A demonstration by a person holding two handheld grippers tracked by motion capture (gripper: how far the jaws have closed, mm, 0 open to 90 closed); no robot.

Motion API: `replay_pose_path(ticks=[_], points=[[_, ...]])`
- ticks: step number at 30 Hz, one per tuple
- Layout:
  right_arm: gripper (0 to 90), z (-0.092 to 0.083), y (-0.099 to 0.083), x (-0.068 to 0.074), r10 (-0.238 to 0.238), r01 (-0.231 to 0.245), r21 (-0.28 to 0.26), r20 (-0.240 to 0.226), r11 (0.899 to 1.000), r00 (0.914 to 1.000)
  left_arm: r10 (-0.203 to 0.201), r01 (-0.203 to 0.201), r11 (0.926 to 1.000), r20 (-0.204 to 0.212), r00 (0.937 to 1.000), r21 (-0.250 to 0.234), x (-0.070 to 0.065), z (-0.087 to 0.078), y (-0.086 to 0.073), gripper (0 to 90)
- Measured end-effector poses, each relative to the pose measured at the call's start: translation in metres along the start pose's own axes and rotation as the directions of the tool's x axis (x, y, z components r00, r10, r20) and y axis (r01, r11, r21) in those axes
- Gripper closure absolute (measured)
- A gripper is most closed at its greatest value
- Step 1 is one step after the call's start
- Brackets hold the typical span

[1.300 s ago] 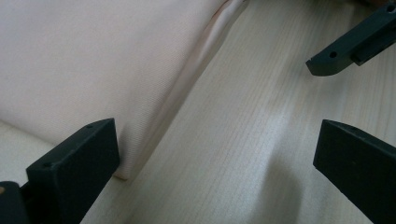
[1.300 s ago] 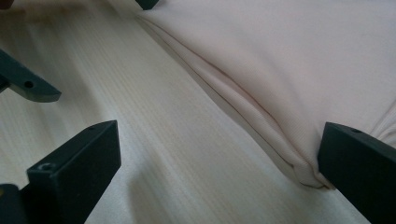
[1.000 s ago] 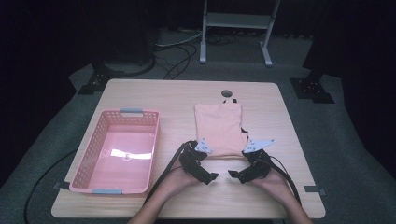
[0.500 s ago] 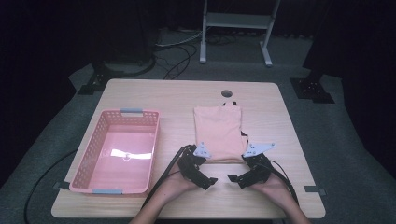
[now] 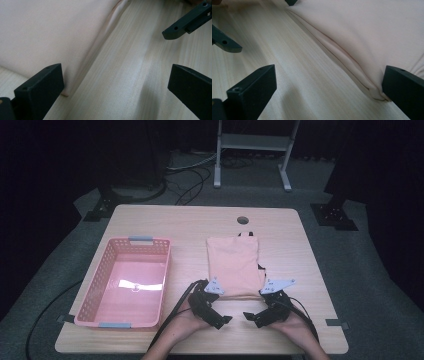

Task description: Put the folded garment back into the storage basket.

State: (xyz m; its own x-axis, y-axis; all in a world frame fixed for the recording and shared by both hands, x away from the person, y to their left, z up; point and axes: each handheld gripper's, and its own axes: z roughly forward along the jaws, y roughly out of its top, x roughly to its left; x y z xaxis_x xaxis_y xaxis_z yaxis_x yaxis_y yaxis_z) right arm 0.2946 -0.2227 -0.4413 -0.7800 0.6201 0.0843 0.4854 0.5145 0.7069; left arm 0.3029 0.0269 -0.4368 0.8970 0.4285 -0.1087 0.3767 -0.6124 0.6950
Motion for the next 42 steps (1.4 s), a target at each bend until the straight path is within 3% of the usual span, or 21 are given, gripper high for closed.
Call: replay_pose_path(ticks=[19, 42], points=[[0.1, -0.008, -0.009, 0.013, 0.007, -0.006, 0.003, -0.026, 1.0, 0.9996, 0.012, -0.012, 0.9999, 0.0, 0.9999, -0.003, -0.018, -0.006, -0.01, 0.0], [0.1, -0.019, -0.022, 0.041, -0.015, 0.015, 0.015, -0.03, 1.0, 0.9994, 0.019, -0.019, 0.9998, 0.023, 0.9996, -0.009, -0.042, -0.017, -0.026, 0.0]])
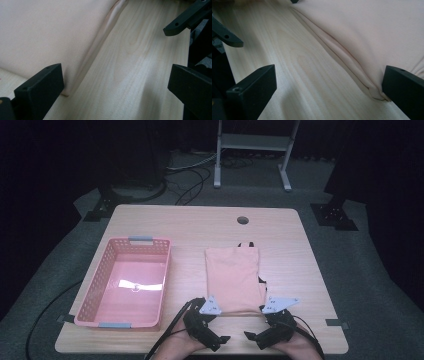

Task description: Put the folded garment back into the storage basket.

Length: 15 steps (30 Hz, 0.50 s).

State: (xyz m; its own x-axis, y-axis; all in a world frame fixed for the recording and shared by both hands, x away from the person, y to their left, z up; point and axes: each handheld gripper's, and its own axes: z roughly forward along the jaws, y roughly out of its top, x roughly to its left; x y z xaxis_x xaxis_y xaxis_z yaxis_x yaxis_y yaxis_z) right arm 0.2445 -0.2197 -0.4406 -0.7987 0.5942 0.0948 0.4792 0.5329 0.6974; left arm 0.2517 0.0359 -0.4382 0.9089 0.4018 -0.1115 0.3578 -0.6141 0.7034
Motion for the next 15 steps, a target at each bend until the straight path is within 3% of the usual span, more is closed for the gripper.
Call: replay_pose_path(ticks=[8, 15], points=[[0.0, -0.0024, -0.0056, 0.01, -0.015, 0.015, -0.007, 0.008, 1.0, 0.9999, 0.005, -0.005, 1.0, -0.009, 0.9999, -0.002, -0.0083, -0.0021, -0.0043, 0.0], [0.1, -0.0032, -0.0064, 0.0089, -0.005, 0.005, -0.035, 0.001, 0.999, 1.0, -0.003, 0.003, 0.9996, -0.002, 1.0, -0.03, -0.0072, -0.0038, -0.0053, 0.0]])
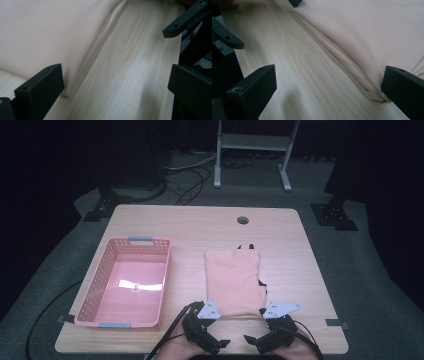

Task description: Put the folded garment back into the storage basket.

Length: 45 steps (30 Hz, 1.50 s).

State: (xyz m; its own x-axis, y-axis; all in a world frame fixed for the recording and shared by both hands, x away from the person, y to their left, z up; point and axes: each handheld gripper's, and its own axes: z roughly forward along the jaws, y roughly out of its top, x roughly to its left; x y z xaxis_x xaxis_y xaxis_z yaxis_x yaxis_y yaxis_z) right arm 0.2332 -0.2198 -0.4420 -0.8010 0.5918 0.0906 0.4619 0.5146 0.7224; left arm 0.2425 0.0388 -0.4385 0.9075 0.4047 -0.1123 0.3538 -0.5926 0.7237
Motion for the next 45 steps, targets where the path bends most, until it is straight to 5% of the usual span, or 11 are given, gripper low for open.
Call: replay_pose_path(ticks=[5, 9, 15, 29, 35, 45], points=[[0.1, -0.006, 0.0, -0.002, -0.023, 0.025, -0.063, 0.035, 0.998, 0.9991, 0.02, -0.023, 0.9985, -0.053, 0.9984, -0.05, 0.002, -0.006, 0.001, 0.0], [0.1, -0.01, -0.001, -0.008, -0.026, 0.032, -0.09, 0.068, 0.995, 0.9973, -0.006, -0.005, 0.995, -0.108, 0.9941, -0.1, 0.008, -0.011, 0.0, 0.0], [0.1, -0.008, -0.006, -0.019, -0.032, 0.043, -0.078, 0.126, 0.996, 0.9915, -0.003, -0.012, 0.9967, -0.182, 0.9833, -0.08, 0.017, -0.008, -0.003, 0.0], [0.1, 0.003, -0.003, -0.031, -0.032, 0.032, 0.004, 0.12, 0.999, 0.9923, 0.023, -0.023, 0.9997, -0.218, 0.9757, 0.002, 0.025, 0.003, -0.004, 0.0], [1.2, 0.005, -0.002, -0.034, -0.023, 0.021, 0.015, 0.102, 1.0, 0.9946, -0.007, 0.01, 0.9998, -0.19, 0.9817, 0.016, 0.03, 0.004, -0.003, 0.0], [11.0, 0.003, -0.002, -0.034, -0.021, 0.022, -0.011, 0.102, 1.0, 0.9946, -0.007, 0.01, 0.9998, -0.191, 0.9816, 0.015, 0.029, 0.004, -0.003, 0.0]])
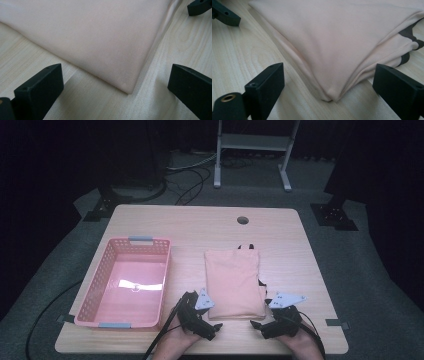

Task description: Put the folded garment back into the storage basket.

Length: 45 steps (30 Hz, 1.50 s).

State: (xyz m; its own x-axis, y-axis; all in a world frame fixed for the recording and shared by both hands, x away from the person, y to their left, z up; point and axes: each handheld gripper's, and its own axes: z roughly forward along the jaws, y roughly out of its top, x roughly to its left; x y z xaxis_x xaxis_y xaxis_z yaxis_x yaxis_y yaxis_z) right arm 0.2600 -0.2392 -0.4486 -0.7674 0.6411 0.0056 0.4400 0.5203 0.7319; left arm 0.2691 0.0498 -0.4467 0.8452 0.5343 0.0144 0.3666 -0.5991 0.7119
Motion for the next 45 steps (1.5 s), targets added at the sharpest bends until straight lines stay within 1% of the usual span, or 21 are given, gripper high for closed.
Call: replay_pose_path(ticks=[2, 4, 6, 10, 14, 22, 28, 29, 33, 39, 40, 43, 45], points=[[15.0, -0.0003, 0.0, 0.0004, -0.005, 0.005, -0.009, -0.005, 1.0, 1.0, 0.0, 0.0, 1.0, 0.0, 1.0, 0.0, 0.0, 0.0, 0.0, 0.0], [16.0, 0.0001, 0.0005, 0.0002, -0.003, 0.003, -0.013, -0.003, 1.0, 1.0, 0.0, 0.0, 1.0, 0.0, 1.0, 0.0, 0.0, 0.0, 0.0, 0.0], [21.0, -0.0002, 0.0008, -0.0003, -0.002, 0.002, -0.018, -0.002, 1.0, 1.0, 0.001, -0.001, 1.0, 0.003, 1.0, 0.0, -0.0002, 0.0, 0.0, 0.0], [25.6, -0.0006, 0.0008, -0.0004, 0.0, 0.0, -0.028, 0.002, 1.0, 1.0, 0.014, -0.014, 0.9999, 0.013, 0.9998, 0.0, -0.0006, 0.0, 0.0, 0.0], [37.2, -0.0017, 0.0005, -0.0007, 0.02, -0.02, -0.042, 0.021, 0.999, 0.9996, 0.017, -0.017, 0.9998, 0.015, 0.9997, 0.002, -0.0007, -0.0001, 0.0001, 0.0], [53.0, -0.0027, 0.0001, 0.0001, 0.006, -0.006, -0.056, 0.013, 0.998, 0.9999, 0.017, -0.017, 0.9999, 0.015, 0.9998, 0.002, -0.0007, 0.0, 0.0002, 0.0], [72.2, -0.0031, -0.0001, 0.0022, 0.011, -0.01, -0.064, 0.019, 0.998, 0.9998, 0.011, -0.011, 0.9999, 0.01, 0.9999, -0.001, -0.0004, 0.0018, 0.0017, 0.0], [74.3, -0.003, 0.0001, 0.0028, 0.012, -0.011, -0.064, 0.022, 0.998, 0.9997, 0.01, -0.01, 0.9999, 0.011, 0.9999, -0.001, -0.0003, 0.0018, 0.0017, 0.0], [75.7, -0.0028, 0.0003, 0.0032, 0.014, -0.013, -0.064, 0.022, 0.998, 0.9997, 0.018, -0.018, 0.9998, 0.016, 0.9997, 0.003, -0.0007, 0.0016, 0.0018, 0.0], [75.5, -0.0028, 0.0003, 0.0034, 0.012, -0.01, -0.064, 0.023, 0.998, 0.9997, -0.001, 0.001, 1.0, -0.003, 1.0, -0.002, -0.0001, 0.0033, 0.0033, 0.0], [75.5, -0.0028, 0.0003, 0.0033, 0.013, -0.012, -0.064, 0.022, 0.998, 0.9997, -0.009, 0.008, 0.9999, -0.012, 0.9999, -0.007, -0.0002, 0.0027, 0.0032, 0.9], [75.5, -0.0028, 0.0003, 0.0034, 0.012, -0.011, -0.064, 0.023, 0.998, 0.9997, -0.025, 0.024, 0.9993, -0.025, 0.9994, -0.029, 0.0002, 0.001, 0.0024, 10.1], [75.4, -0.0028, 0.0003, 0.0036, 0.011, -0.01, -0.064, 0.024, 0.998, 0.9996, -0.033, 0.032, 0.999, -0.032, 0.9989, -0.031, 0.0002, 0.0015, 0.0029, 11.2]])
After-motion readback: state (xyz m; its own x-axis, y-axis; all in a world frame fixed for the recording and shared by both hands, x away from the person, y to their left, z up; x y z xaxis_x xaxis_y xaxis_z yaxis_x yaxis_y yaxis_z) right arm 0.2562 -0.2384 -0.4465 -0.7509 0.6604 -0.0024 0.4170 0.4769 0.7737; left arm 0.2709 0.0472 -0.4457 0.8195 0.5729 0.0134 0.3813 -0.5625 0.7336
